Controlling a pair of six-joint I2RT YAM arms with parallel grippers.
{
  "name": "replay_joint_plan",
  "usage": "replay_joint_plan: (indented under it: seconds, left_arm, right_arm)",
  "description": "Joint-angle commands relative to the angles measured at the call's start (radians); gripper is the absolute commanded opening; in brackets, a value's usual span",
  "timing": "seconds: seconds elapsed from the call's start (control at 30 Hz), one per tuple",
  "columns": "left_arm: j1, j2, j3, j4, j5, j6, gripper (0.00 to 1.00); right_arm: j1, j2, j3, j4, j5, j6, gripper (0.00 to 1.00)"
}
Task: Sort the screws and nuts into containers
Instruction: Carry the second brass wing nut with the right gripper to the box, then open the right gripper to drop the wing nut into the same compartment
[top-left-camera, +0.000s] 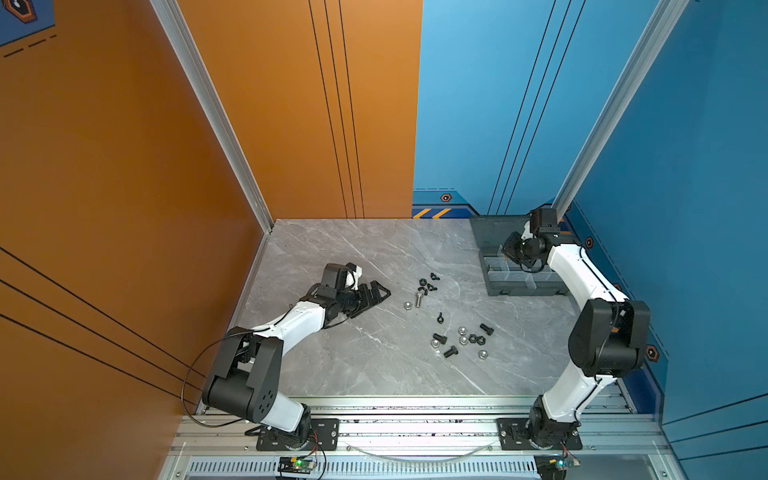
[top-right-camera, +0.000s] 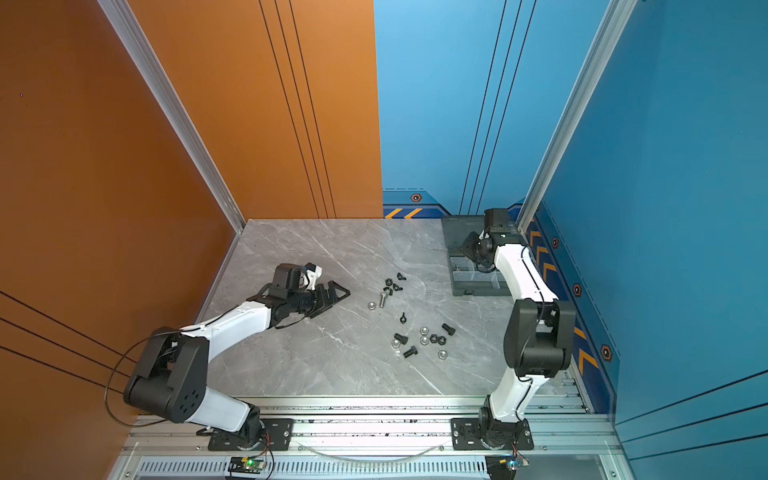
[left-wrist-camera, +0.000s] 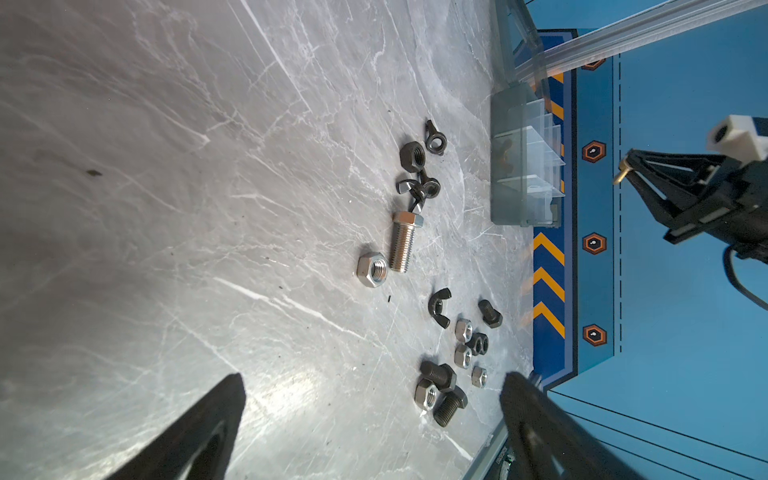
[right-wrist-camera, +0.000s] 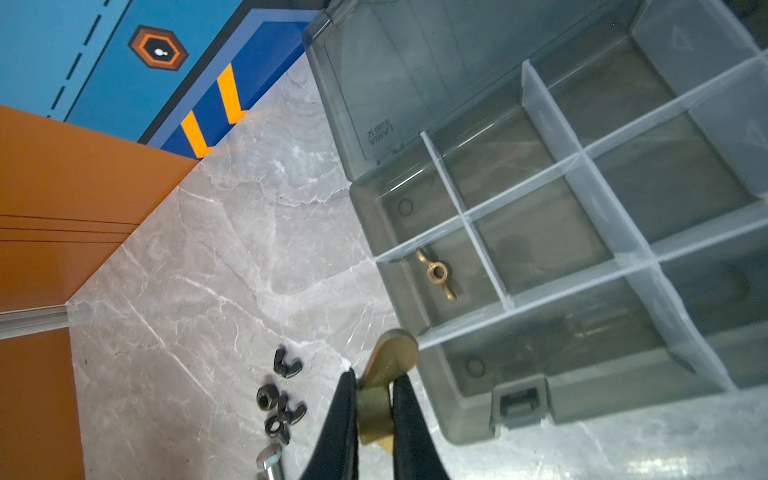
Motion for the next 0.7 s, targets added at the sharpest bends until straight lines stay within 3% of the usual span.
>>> replay_joint_plan:
  seconds: [0.0, 0.53, 0.67]
  left_arm:
    - [-0.012, 0.016, 0.018, 0.009, 0.02, -0.008, 0.98]
    - [-0.025, 0.027, 0.049, -0.009, 0.007, -0.006, 0.98]
    - [-0.024, 0.038, 0.054, -0.006, 0.013, -0.006, 0.98]
  right_arm:
    - [-0.024, 0.086, 0.059, -0.037, -0.065, -0.028, 0.0]
    - [-0.046, 0.257, 0.169, -0.012, -0.072, -0.024, 0.0]
    - [-0.045, 0.299, 0.173, -0.019, -0.069, -0.024, 0.06]
